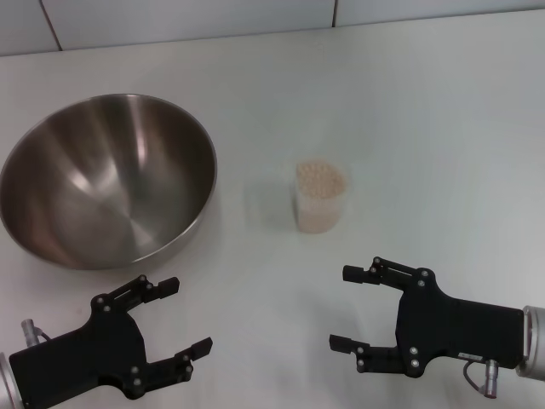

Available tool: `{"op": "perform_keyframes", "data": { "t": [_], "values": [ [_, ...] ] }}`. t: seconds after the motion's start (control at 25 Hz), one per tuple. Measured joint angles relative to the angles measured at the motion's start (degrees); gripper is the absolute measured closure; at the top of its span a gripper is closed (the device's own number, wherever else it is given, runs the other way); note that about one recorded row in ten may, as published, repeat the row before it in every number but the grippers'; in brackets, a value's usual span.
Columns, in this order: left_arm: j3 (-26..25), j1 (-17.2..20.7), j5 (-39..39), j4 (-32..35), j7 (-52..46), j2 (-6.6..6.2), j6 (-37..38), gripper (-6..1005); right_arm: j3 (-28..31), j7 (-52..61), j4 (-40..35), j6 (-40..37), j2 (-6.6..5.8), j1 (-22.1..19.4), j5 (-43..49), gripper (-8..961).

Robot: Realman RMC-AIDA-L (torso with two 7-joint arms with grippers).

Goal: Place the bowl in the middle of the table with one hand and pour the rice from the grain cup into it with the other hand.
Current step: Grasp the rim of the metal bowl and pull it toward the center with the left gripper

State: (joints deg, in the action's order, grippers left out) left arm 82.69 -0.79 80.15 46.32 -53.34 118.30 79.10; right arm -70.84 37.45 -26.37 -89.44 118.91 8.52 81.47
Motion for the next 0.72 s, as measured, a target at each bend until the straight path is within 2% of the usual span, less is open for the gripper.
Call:
{"op": "perform_keyframes", "data": {
  "t": [0.32,0.48,0.52,0.56,0.6,0.72],
  "values": [
    [0.02,0.13,-0.01,0.24,0.00,0.00,0.56,152,0.00,-0.05,0.00,0.01,0.00,0.00,0.00,135],
    [-2.15,0.43,-2.09,2.38,0.45,0.17,9.55,153,-0.03,-0.04,0.00,0.03,0.00,0.00,0.00,135],
    [-2.15,0.43,-2.09,2.38,0.45,0.17,9.55,153,-0.09,-0.04,0.00,0.05,0.00,0.02,0.00,135],
    [-3.93,0.08,-7.35,2.92,0.65,0.32,15.14,153,-0.17,-0.04,0.00,0.06,0.01,0.06,0.00,135],
    [-5.39,-0.85,-13.58,3.10,0.07,0.22,17.45,153,-0.26,-0.04,0.00,0.11,0.05,0.15,0.00,135],
    [-8.02,-2.22,-17.12,4.56,-3.55,0.02,16.67,153,-0.16,-0.04,0.00,0.13,0.07,0.17,0.00,136]
  ]
}}
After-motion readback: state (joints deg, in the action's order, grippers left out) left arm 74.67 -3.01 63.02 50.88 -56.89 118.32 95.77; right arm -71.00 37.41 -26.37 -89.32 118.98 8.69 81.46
